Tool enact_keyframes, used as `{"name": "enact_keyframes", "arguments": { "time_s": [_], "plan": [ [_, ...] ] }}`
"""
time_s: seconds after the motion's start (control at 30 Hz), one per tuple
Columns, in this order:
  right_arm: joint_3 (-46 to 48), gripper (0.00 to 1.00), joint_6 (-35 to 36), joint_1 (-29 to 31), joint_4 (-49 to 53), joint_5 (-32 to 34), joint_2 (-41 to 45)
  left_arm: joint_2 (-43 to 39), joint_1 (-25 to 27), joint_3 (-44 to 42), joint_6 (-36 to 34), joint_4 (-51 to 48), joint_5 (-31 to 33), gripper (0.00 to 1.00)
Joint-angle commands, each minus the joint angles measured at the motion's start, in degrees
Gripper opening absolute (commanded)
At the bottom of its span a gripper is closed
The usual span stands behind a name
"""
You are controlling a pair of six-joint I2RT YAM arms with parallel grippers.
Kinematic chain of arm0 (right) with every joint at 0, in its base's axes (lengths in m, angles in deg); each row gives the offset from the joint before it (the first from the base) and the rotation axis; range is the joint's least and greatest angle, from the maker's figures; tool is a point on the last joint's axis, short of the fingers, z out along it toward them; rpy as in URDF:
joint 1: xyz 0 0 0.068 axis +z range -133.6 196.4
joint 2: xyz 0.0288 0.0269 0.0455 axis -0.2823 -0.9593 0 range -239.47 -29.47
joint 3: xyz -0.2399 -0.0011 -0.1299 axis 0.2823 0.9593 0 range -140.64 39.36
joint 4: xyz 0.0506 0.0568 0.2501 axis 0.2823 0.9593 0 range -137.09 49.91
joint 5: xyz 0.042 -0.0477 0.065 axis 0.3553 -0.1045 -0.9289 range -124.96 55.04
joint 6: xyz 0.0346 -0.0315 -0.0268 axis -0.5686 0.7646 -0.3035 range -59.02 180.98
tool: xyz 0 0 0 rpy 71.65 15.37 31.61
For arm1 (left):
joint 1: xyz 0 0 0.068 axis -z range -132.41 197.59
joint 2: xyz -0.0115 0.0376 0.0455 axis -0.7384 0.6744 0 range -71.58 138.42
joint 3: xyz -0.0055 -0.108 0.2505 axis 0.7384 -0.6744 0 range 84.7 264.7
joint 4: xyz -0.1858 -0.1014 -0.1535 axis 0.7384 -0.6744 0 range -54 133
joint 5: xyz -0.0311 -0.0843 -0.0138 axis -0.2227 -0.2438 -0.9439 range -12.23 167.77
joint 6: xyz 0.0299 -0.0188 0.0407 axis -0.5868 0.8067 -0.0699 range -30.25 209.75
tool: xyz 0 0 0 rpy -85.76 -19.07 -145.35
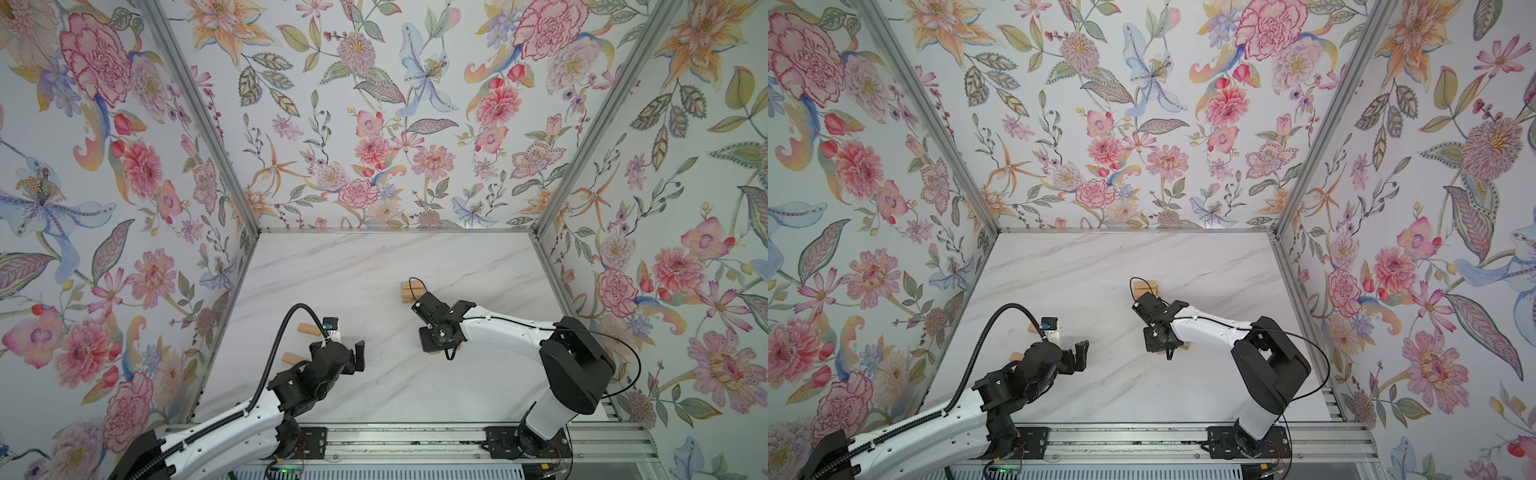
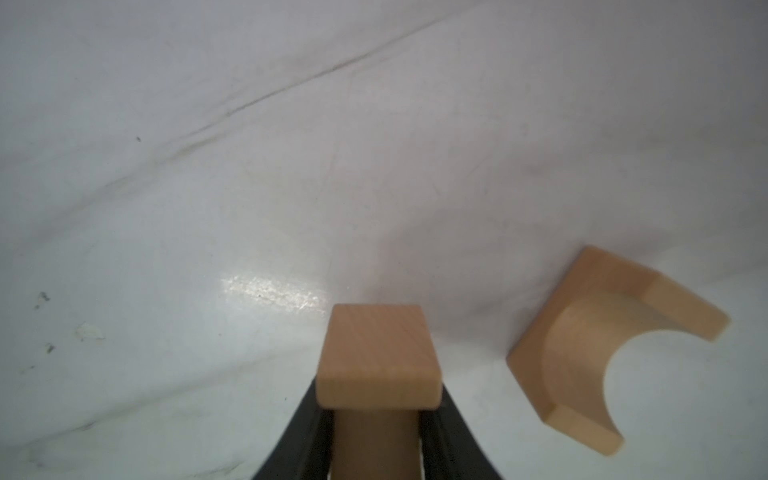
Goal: Build the wood block tower
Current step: 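Close the right gripper on the upright end of the arch block, then lift and carry the arch block with the right gripper above the stack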
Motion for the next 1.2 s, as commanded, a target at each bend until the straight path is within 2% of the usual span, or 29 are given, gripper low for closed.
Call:
{"name": "enact_keyframes", "arguments": {
  "time_s": [0.0, 0.37, 0.8, 1.17],
  "plan": [
    [-4.3, 0.33, 1.4, -0.8, 2.9, 1.2, -1.3, 1.2, -1.3, 2.9, -2.8, -1.2, 0.2, 0.99],
    [-20.7, 0.33, 4.3, -3.3, 7.7, 1.8, -10.1, 5.2, -4.4, 6.6, -7.1, 0.4, -2.2, 0.99],
    [-43.1, 0.33, 6.7, -6.4, 15.5, 1.6, -24.5, 7.4, -10.9, 8.0, -10.7, 3.8, -7.1, 0.99],
    [-54.1, 0.33, 7.0, -7.8, 20.3, 1.2, -32.5, 12.0, -13.5, 9.0, -12.5, 7.1, -10.3, 0.99]
  ]
}}
